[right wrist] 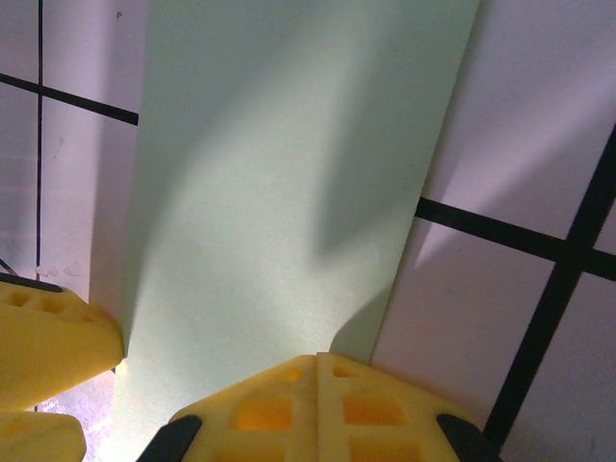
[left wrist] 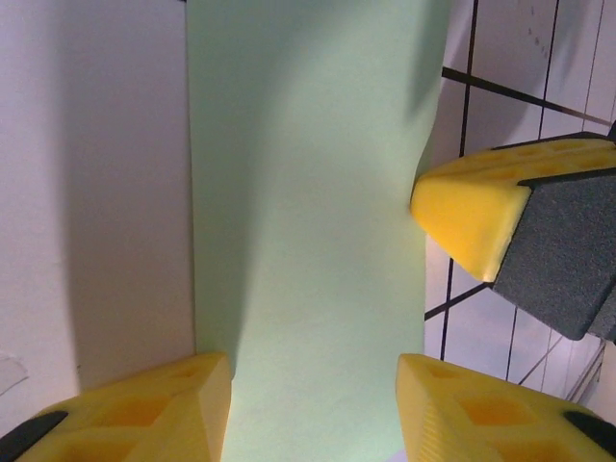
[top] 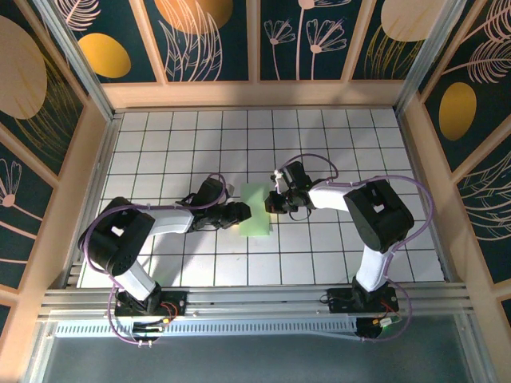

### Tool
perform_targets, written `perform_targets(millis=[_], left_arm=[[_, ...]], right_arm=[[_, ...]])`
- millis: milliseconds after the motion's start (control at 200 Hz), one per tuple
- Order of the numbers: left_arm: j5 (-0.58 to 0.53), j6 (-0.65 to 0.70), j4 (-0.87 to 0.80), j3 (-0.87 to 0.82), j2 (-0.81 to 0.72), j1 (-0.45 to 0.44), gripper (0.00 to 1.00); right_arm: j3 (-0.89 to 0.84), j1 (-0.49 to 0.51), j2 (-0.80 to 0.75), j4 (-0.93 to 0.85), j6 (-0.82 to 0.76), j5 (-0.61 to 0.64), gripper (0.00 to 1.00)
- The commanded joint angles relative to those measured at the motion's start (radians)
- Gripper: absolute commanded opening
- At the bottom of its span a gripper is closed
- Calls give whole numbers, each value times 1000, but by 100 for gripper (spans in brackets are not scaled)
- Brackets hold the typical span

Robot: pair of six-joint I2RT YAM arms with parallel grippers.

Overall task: Fold a paper plane with a square sheet of paper (fold left side to right side)
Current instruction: Third fold the triangle at the center of the table.

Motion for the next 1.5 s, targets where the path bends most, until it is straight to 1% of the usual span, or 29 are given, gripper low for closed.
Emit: perform_targets(millis=[0,90,190,385,571,746,871,946,1161,1306,1391,1491], left_arm=[[-81,5,-23,28,-20,-3,49],[-136,21,-85,52,-28,-2,50],[-169,41,-152,89,-11,-3,49],[-163,53,-174,114,26,-3,45],[-157,60,-182,117,39,-3,44],[-112,63,-170,115,57,-3,43],[-28,34,-77,84,57,-4,42],[-3,17,-43,76,57,-5,42],[-29,10,-58,80,40,-5,43],[-35,-12,-25,71,34,-5,43],[-44,-23,-17,77,36,-4,40],[-61,-31,-18,79,36,-5,31]], right_arm=[[-31,-1,26,-43,1,24,0],[-30,-1,26,-46,-3,28,0],[-32,-1,27,-46,-2,30,0],[-30,-1,27,-44,-1,32,0],[-29,0,28,-44,-1,34,0],[-26,0,32,-45,-1,36,0],[-26,0,32,-43,-2,36,0],[-25,1,32,-42,0,36,0],[-24,1,32,-46,-1,37,0],[-24,1,29,-45,-3,37,0],[-25,1,30,-44,-3,37,0],[-25,1,24,-44,-3,40,0]])
